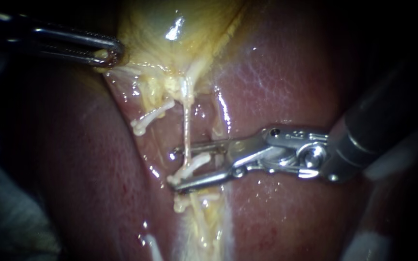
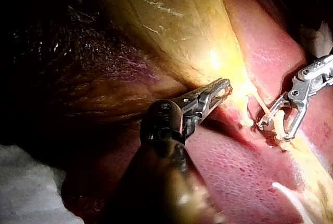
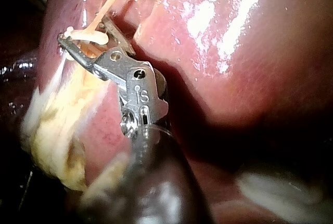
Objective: Going back first clip right tube
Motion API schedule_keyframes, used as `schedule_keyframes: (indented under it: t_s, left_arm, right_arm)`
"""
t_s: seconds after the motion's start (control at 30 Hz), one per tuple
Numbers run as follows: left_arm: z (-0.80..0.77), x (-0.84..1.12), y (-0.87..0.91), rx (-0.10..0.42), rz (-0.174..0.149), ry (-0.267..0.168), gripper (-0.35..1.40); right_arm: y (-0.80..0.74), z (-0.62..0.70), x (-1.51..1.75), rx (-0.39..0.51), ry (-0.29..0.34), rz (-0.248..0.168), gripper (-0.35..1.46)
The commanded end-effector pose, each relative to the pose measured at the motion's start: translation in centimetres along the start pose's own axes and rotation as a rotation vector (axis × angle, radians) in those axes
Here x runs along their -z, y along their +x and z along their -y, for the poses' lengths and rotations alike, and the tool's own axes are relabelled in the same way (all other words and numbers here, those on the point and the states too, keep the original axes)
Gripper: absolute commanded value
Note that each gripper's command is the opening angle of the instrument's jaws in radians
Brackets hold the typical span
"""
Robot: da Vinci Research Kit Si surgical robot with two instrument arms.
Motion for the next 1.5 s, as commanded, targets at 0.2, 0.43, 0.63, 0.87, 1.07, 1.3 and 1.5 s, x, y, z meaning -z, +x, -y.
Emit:
schedule_keyframes:
  t_s: [0.2,0.43,0.63,0.87,1.07,1.3,1.5]
  left_arm:
    - [0.00,-0.01,0.00,0.000,0.000,0.001,-0.35]
    - [0.00,-0.01,0.00,0.000,0.000,0.001,-0.35]
    - [0.00,0.00,0.00,0.000,0.000,0.001,-0.35]
    - [-0.01,0.00,0.00,0.000,0.000,0.001,-0.35]
    - [-0.01,0.00,0.00,0.000,0.000,0.001,-0.35]
    - [-0.01,0.01,0.00,0.000,0.000,0.001,-0.35]
    - [-0.02,0.01,0.00,0.000,0.000,0.001,-0.35]
  right_arm:
    - [-0.02,-0.04,-0.07,-0.079,0.036,-0.025,0.50]
    - [-0.02,-0.03,-0.06,-0.038,0.030,-0.013,0.48]
    - [0.08,0.02,0.07,0.133,-0.071,0.091,0.49]
    - [0.17,0.16,0.47,0.287,-0.139,0.159,0.49]
    - [0.21,0.30,0.87,0.380,-0.177,0.198,0.50]
    - [0.29,0.47,1.25,0.438,-0.198,0.201,0.50]
    - [0.41,0.58,1.47,0.462,-0.214,0.200,0.50]
